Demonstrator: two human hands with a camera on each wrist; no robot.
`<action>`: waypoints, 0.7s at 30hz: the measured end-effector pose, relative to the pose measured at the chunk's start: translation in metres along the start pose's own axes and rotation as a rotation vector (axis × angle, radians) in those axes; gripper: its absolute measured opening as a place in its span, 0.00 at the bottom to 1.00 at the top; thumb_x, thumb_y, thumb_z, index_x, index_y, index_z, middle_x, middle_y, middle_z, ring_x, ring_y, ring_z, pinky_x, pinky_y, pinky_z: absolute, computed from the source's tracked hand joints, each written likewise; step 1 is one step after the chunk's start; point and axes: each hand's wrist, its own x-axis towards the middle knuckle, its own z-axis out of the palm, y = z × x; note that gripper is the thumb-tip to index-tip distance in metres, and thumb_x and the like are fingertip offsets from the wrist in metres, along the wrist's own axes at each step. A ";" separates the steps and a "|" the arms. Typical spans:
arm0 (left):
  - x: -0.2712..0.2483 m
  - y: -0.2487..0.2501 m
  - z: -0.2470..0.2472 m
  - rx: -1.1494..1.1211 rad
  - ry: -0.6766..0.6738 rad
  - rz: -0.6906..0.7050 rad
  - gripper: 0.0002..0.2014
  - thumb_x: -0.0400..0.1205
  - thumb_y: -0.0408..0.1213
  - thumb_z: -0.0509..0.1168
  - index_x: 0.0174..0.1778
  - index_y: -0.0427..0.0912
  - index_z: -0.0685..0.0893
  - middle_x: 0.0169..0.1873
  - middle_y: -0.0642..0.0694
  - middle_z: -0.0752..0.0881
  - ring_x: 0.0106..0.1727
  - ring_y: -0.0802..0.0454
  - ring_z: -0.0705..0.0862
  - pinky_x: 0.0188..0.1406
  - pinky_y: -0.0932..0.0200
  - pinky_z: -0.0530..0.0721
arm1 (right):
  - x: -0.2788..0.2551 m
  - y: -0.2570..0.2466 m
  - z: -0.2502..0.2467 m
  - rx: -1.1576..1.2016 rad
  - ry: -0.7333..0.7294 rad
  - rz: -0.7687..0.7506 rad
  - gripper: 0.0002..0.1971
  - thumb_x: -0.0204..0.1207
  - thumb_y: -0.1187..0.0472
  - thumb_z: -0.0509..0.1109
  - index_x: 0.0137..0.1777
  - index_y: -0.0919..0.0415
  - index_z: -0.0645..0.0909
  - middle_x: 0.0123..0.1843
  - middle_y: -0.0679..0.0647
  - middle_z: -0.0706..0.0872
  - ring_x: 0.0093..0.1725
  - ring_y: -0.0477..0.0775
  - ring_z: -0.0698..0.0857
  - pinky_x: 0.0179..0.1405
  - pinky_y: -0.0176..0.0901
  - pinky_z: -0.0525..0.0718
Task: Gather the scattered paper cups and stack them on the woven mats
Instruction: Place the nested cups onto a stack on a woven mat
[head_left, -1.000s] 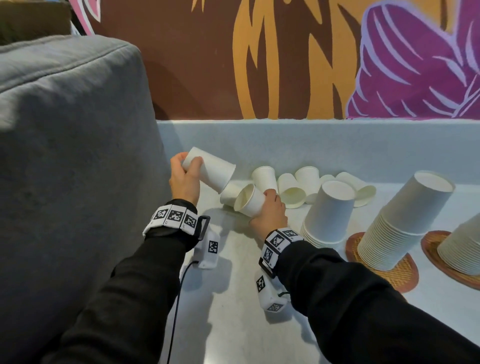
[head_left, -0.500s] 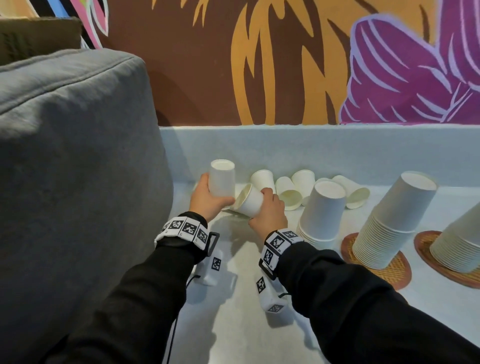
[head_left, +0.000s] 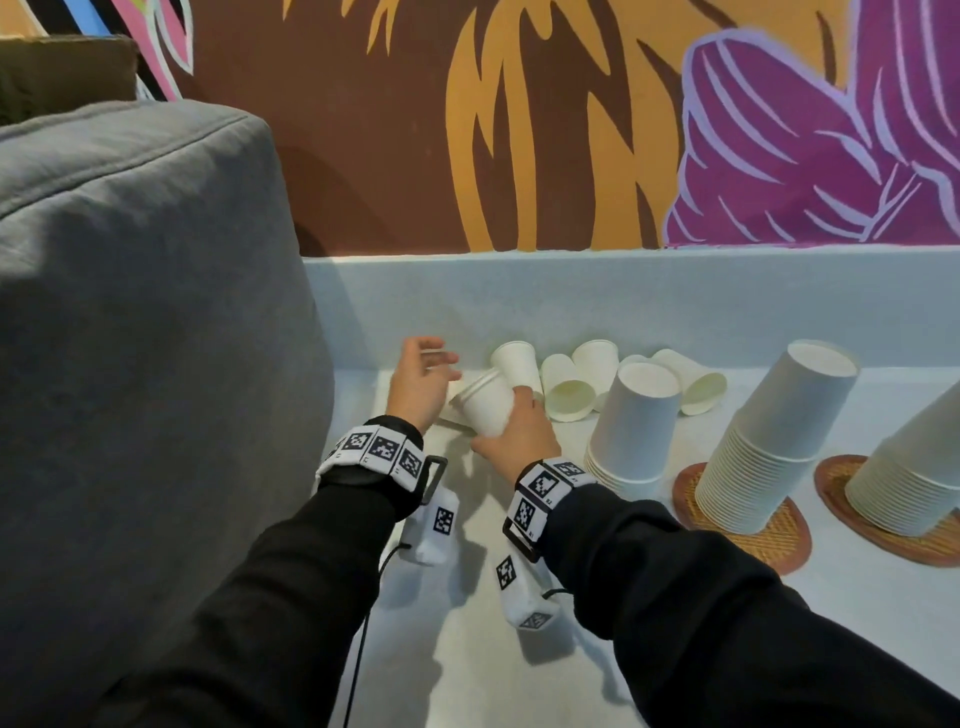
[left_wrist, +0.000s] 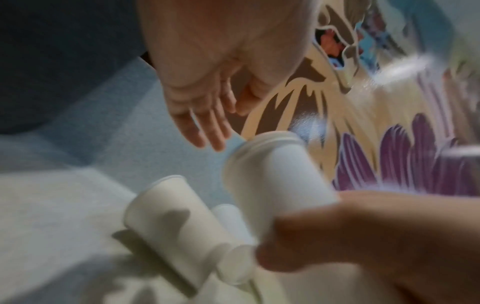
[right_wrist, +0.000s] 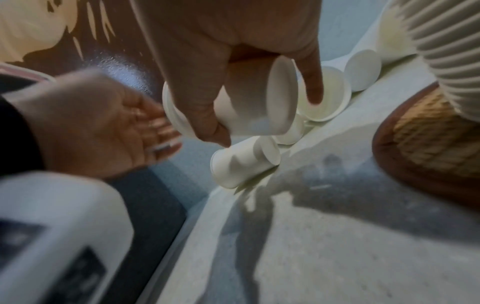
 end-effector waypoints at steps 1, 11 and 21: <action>0.006 -0.006 -0.002 0.052 0.123 -0.020 0.13 0.82 0.27 0.59 0.62 0.39 0.75 0.58 0.41 0.83 0.53 0.44 0.85 0.56 0.53 0.80 | 0.001 0.001 -0.002 0.004 0.011 0.018 0.36 0.66 0.57 0.77 0.71 0.59 0.62 0.67 0.58 0.72 0.66 0.64 0.75 0.63 0.59 0.76; 0.054 -0.062 0.005 0.648 -0.189 -0.202 0.48 0.73 0.37 0.75 0.82 0.39 0.52 0.75 0.34 0.72 0.74 0.36 0.72 0.72 0.45 0.72 | 0.009 0.011 -0.011 -0.025 0.023 0.104 0.34 0.69 0.64 0.73 0.72 0.57 0.60 0.69 0.57 0.70 0.70 0.61 0.70 0.64 0.58 0.73; 0.031 -0.010 -0.005 0.667 0.163 0.030 0.17 0.88 0.33 0.49 0.57 0.24 0.79 0.57 0.23 0.81 0.59 0.28 0.78 0.56 0.47 0.72 | 0.002 0.008 -0.010 -0.098 -0.071 0.170 0.39 0.71 0.62 0.72 0.77 0.58 0.54 0.72 0.61 0.67 0.71 0.62 0.68 0.64 0.55 0.73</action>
